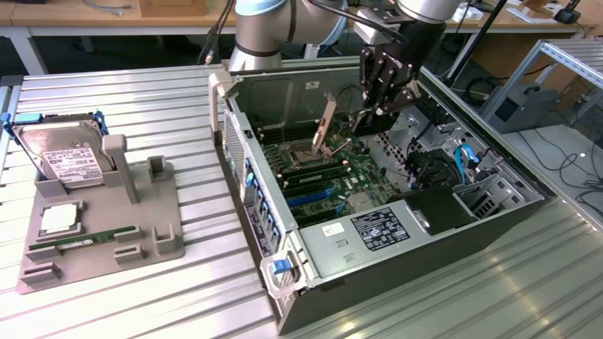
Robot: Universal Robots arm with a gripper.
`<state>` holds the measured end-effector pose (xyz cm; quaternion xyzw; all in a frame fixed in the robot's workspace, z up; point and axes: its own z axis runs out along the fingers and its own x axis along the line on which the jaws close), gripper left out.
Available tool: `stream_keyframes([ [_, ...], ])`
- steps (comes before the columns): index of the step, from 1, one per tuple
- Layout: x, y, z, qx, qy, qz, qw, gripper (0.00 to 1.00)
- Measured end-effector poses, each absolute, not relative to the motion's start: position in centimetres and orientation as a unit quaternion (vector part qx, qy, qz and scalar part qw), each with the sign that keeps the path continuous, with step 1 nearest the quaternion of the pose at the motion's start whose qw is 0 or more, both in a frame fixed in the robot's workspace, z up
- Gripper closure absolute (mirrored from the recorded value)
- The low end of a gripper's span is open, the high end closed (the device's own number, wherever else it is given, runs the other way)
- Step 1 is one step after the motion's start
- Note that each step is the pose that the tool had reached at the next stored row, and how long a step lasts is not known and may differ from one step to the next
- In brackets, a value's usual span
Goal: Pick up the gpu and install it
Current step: 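Insert the gpu into the slot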
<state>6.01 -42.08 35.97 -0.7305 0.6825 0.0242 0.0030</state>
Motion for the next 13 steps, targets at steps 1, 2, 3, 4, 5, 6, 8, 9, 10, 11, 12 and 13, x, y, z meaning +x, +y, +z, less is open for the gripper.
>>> stream_keyframes([
  [1, 6.01, -42.11, 35.91, -0.730, 0.683, 0.024, 0.003, 0.73],
  [2, 6.01, -42.14, 35.87, -0.730, 0.683, 0.024, 0.003, 0.73],
  [3, 6.01, -42.16, 35.83, -0.730, 0.683, 0.024, 0.003, 0.73],
  [4, 6.01, -42.21, 35.77, -0.730, 0.683, 0.024, 0.003, 0.73],
  [5, 6.01, -42.24, 35.72, -0.730, 0.683, 0.024, 0.003, 0.73],
  [6, 6.01, -42.27, 35.68, -0.730, 0.683, 0.024, 0.003, 0.73],
  [8, 6.01, -42.31, 35.61, -0.730, 0.683, 0.024, 0.003, 0.73],
  [9, 6.01, -42.33, 35.58, -0.730, 0.683, 0.024, 0.003, 0.73],
  [10, 6.01, -42.35, 35.54, -0.730, 0.683, 0.024, 0.003, 0.73],
  [11, 6.01, -42.37, 35.52, -0.730, 0.683, 0.024, 0.003, 0.73],
  [12, 6.01, -42.40, 35.48, -0.730, 0.683, 0.024, 0.003, 0.73],
  [13, 6.01, -42.41, 35.45, -0.730, 0.683, 0.024, 0.003, 0.73],
])
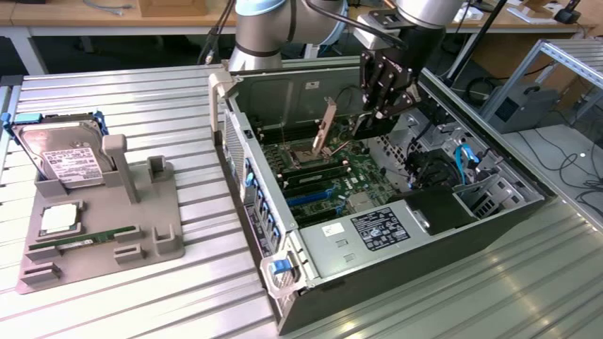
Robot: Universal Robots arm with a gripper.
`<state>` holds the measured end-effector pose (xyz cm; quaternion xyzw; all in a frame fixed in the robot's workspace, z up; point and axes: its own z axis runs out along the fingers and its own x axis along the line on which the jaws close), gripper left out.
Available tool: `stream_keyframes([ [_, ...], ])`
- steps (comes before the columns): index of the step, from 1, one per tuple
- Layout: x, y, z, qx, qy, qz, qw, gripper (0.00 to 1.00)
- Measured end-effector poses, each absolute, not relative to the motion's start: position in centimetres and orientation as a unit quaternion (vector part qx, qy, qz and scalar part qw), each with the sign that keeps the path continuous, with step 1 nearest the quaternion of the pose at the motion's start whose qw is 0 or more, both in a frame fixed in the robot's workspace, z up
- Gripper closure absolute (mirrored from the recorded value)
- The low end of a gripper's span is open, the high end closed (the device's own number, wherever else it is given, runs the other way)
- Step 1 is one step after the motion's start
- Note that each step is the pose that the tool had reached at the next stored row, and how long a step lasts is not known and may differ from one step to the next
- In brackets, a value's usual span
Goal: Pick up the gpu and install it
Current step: 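Insert the gpu into the slot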
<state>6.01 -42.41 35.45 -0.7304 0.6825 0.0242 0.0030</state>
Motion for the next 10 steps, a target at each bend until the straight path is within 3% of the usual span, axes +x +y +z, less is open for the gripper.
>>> stream_keyframes([
  [10, 6.01, -42.62, 35.17, -0.730, 0.683, 0.024, 0.003, 0.73],
])
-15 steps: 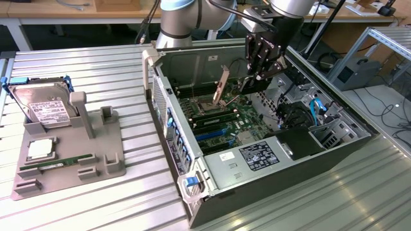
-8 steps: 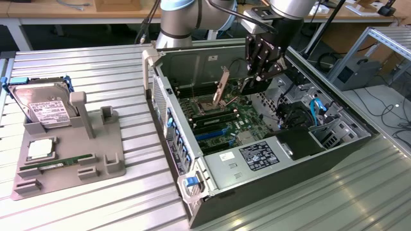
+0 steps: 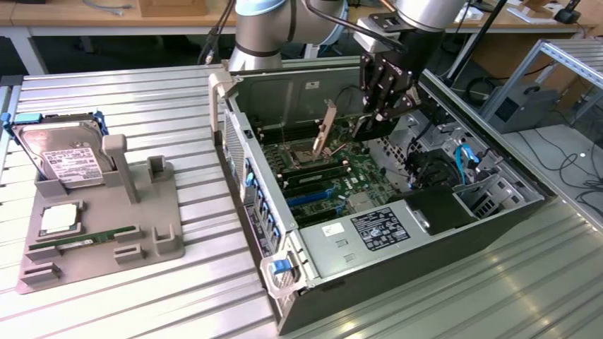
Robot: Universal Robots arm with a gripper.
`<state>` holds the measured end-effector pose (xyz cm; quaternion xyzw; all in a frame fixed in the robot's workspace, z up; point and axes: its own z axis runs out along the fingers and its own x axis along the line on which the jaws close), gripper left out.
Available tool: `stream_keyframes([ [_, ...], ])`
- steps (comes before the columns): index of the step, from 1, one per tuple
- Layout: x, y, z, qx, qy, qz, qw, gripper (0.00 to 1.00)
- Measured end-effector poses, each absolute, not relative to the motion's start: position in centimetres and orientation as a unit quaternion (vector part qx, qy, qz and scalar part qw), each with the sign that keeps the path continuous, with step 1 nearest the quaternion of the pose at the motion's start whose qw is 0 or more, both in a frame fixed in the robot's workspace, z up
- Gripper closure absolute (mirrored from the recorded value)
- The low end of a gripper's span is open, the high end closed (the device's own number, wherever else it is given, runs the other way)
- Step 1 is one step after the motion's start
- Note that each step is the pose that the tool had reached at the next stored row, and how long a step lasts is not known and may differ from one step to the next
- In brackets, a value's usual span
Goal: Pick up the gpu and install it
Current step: 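Insert the gpu into the slot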
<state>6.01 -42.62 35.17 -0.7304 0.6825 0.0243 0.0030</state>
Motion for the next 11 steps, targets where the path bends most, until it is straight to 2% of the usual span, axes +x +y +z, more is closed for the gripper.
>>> stream_keyframes([
  [11, 6.01, -42.96, 34.70, -0.730, 0.683, 0.024, 0.003, 0.73],
])
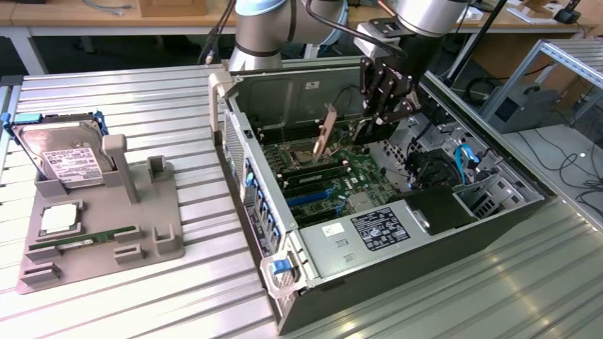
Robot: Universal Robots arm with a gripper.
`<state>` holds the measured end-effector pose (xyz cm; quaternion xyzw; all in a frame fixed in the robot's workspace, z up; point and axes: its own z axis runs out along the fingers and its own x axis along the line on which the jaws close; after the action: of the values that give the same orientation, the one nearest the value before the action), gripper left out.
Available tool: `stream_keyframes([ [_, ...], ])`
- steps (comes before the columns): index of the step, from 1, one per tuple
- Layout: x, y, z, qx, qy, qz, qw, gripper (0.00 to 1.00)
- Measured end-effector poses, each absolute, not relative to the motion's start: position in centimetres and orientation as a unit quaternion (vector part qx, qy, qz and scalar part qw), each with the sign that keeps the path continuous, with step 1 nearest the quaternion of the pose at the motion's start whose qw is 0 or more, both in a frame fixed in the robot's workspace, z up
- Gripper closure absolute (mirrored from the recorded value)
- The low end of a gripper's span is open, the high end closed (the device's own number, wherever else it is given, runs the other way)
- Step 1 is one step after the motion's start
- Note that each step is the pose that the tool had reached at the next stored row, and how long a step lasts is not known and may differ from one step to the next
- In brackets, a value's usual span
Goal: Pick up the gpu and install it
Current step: 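Insert the gpu into the slot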
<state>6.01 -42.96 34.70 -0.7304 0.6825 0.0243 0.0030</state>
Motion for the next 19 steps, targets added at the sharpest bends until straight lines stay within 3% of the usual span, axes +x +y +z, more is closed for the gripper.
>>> stream_keyframes([
  [19, 6.01, -43.29, 34.19, -0.730, 0.683, 0.024, 0.003, 0.73],
])
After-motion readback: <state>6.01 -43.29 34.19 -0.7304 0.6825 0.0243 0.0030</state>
